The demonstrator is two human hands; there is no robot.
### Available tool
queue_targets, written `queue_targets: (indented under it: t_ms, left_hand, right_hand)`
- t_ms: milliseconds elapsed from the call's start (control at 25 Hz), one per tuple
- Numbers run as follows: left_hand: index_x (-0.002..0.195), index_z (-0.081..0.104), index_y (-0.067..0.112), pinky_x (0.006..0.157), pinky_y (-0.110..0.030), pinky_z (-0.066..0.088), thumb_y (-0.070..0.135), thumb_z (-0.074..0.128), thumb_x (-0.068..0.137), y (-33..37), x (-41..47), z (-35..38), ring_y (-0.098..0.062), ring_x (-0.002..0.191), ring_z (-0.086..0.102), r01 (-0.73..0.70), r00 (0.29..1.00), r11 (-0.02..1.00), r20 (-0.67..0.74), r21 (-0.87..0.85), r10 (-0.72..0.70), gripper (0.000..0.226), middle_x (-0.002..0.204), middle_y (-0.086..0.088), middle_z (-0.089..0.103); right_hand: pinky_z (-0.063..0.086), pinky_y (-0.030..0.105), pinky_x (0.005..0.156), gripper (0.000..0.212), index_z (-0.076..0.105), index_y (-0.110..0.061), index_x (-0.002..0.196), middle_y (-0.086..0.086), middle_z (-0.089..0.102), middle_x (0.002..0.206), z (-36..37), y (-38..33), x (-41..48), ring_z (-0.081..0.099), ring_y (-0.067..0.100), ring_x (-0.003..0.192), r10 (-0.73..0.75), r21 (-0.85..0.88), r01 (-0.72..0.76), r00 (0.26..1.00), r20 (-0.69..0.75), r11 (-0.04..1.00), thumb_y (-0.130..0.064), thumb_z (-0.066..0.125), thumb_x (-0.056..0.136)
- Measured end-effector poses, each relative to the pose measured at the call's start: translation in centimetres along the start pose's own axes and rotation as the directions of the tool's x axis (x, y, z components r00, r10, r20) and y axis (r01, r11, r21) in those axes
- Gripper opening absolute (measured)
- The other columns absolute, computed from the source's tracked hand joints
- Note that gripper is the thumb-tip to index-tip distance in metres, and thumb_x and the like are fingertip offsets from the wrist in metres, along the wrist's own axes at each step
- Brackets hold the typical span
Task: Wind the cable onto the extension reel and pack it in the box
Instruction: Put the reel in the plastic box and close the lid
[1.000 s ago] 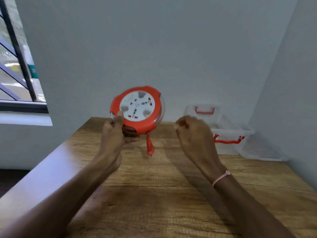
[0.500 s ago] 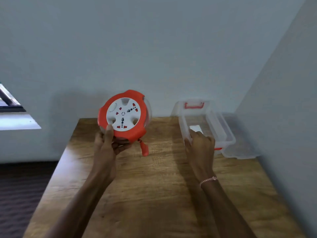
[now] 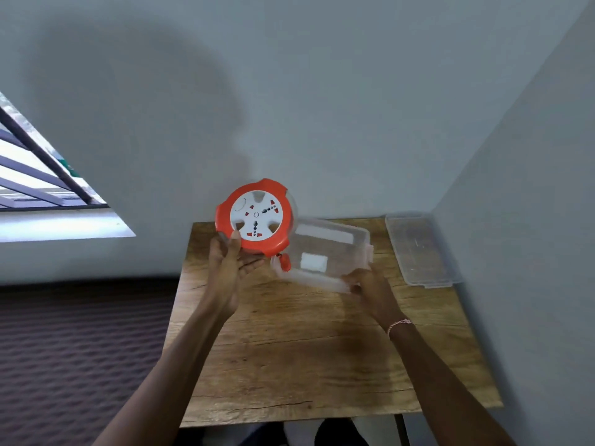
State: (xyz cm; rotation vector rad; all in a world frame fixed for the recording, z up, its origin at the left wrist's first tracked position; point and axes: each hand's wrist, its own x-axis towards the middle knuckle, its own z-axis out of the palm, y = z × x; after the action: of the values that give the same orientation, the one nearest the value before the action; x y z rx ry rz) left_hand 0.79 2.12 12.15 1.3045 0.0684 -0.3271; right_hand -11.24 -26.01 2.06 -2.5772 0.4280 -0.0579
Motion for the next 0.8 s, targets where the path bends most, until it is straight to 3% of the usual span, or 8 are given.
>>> queue_targets:
  t_ms: [120,240,400,600,720,800]
  left_hand:
    - [0.144,0.047,0.023,0.074,-0.031,0.066,0.043,0.054,0.105,0.2,0.6,-1.1,-0.023,0.095,0.08,0.022,1.0,0.999,-0.017,0.028,-0.022,0.045,0.129,-0.012,0.072]
    - [0.149,0.044,0.023,0.074,-0.032,0.066,0.053,0.058,0.094,-0.1,0.9,-1.5,-0.024,0.098,0.08,0.054,0.998,0.995,-0.037,0.08,-0.052,0.064,0.131,-0.011,0.071]
    - [0.149,0.045,0.023,0.072,-0.032,0.067,0.052,0.058,0.094,-0.5,1.3,-1.5,-0.025,0.097,0.081,0.074,0.997,0.994,-0.036,0.081,-0.071,0.063,0.13,-0.009,0.072]
    - [0.147,0.047,0.023,0.073,-0.034,0.067,0.053,0.059,0.091,-0.3,2.0,-0.8,-0.029,0.096,0.08,0.068,0.998,0.995,-0.016,0.074,-0.067,0.065,0.128,-0.009,0.073]
    - [0.146,0.047,0.021,0.071,-0.034,0.067,0.052,0.06,0.091,-0.2,2.3,-0.2,-0.029,0.094,0.081,0.072,0.997,0.995,-0.016,0.063,-0.071,0.065,0.127,-0.011,0.073]
    - [0.145,0.048,0.022,0.071,-0.034,0.067,0.049,0.059,0.094,-0.2,2.4,0.0,-0.029,0.093,0.081,0.085,0.996,0.995,-0.009,0.059,-0.085,0.059,0.125,-0.011,0.074]
  right_hand:
    - [0.05,0.009,0.09,0.031,0.08,-0.022,0.11,0.007,0.068,0.127,-1.2,0.1,0.6,0.067,0.024,0.115,-0.111,-0.072,0.122,0.984,0.139,0.99,-0.006,0.082,0.083]
    - [0.059,0.022,0.089,0.027,0.08,-0.024,0.11,0.007,0.065,0.136,-2.5,-0.8,1.2,0.065,0.028,0.121,-0.153,-0.119,0.183,0.963,0.22,0.976,-0.015,0.082,0.085]
    - [0.059,0.031,0.097,0.031,0.076,-0.025,0.119,0.008,0.061,0.141,-2.5,-2.0,0.4,0.063,0.028,0.126,-0.138,-0.21,0.187,0.964,0.227,0.96,-0.02,0.079,0.089]
    - [0.055,0.032,0.096,0.035,0.075,-0.029,0.122,0.002,0.072,0.126,-2.3,-4.1,-0.6,0.064,0.025,0.119,-0.189,-0.352,0.284,0.941,0.282,0.892,-0.025,0.08,0.087]
    - [0.057,0.034,0.097,0.032,0.077,-0.029,0.117,-0.006,0.077,0.116,-1.8,-5.1,-1.1,0.069,0.017,0.112,-0.223,-0.272,0.321,0.915,0.338,0.907,-0.032,0.081,0.085]
    - [0.06,0.035,0.094,0.03,0.078,-0.027,0.113,-0.008,0.078,0.112,-2.0,-5.8,-1.1,0.072,0.008,0.102,-0.177,-0.074,0.2,0.953,0.247,0.977,-0.036,0.081,0.085]
